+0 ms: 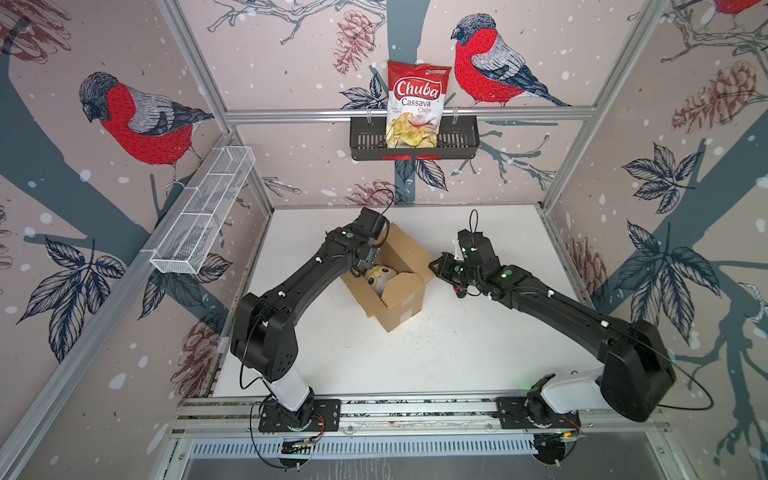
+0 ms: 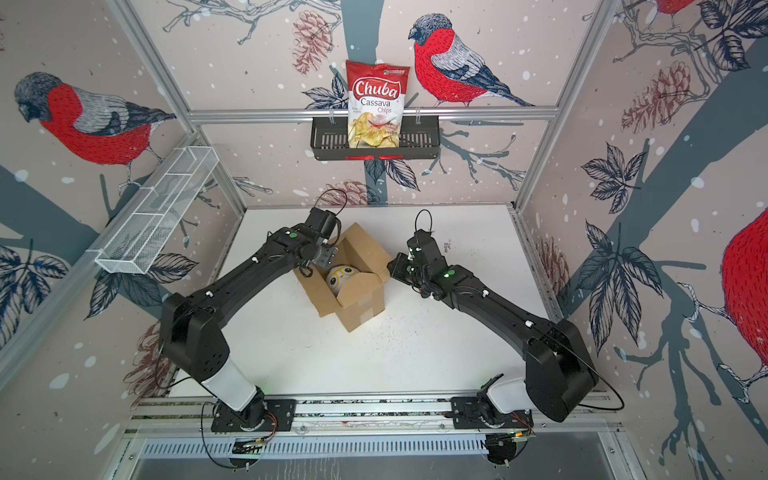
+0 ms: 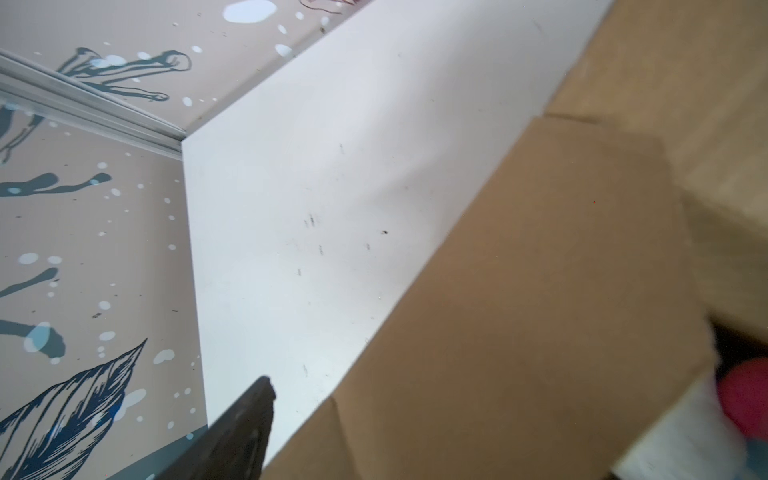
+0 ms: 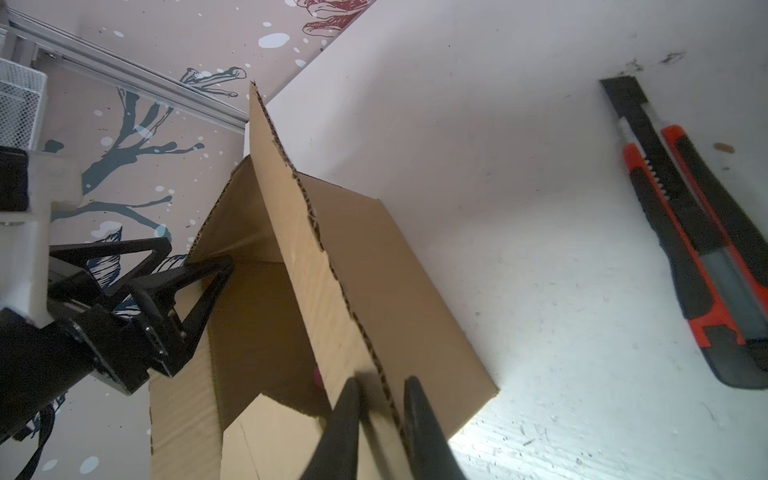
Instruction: Unpack the express box
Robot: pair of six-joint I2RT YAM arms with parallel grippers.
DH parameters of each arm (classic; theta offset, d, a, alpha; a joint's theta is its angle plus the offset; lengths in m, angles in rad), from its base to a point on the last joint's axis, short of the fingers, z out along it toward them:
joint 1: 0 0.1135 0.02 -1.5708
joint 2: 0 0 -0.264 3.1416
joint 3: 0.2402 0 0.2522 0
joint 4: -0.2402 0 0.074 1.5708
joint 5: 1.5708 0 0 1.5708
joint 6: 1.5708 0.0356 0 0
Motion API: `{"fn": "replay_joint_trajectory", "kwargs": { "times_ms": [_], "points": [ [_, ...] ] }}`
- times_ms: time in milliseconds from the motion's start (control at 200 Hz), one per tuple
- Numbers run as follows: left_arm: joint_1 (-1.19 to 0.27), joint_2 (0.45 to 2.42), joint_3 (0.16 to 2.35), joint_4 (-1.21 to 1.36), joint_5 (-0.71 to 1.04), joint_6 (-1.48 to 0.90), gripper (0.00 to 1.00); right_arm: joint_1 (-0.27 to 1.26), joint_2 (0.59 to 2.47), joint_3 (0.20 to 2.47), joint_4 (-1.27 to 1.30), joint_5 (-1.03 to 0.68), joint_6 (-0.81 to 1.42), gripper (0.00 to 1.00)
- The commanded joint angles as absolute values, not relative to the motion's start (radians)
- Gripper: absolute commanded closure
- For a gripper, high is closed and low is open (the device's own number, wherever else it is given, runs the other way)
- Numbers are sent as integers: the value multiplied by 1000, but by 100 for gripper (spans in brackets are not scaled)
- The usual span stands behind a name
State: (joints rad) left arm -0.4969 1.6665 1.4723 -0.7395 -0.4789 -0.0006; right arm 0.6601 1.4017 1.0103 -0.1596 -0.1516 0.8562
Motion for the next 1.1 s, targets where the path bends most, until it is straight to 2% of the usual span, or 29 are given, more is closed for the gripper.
{"fn": "replay_joint_trajectory", "kwargs": {
  "times_ms": [0,675,1096],
  "points": [
    [-483,1654,1489,-713,-522,-4,16,657,1401,1011,-152,-155,827,90],
    [-425,1676,1545,-593,-583,-55,15,642,1408,1020,-209,-169,787,95],
    [-419,1779,1567,-580,-571,-78,31,628,1419,1019,-211,-188,779,96]
  ]
}}
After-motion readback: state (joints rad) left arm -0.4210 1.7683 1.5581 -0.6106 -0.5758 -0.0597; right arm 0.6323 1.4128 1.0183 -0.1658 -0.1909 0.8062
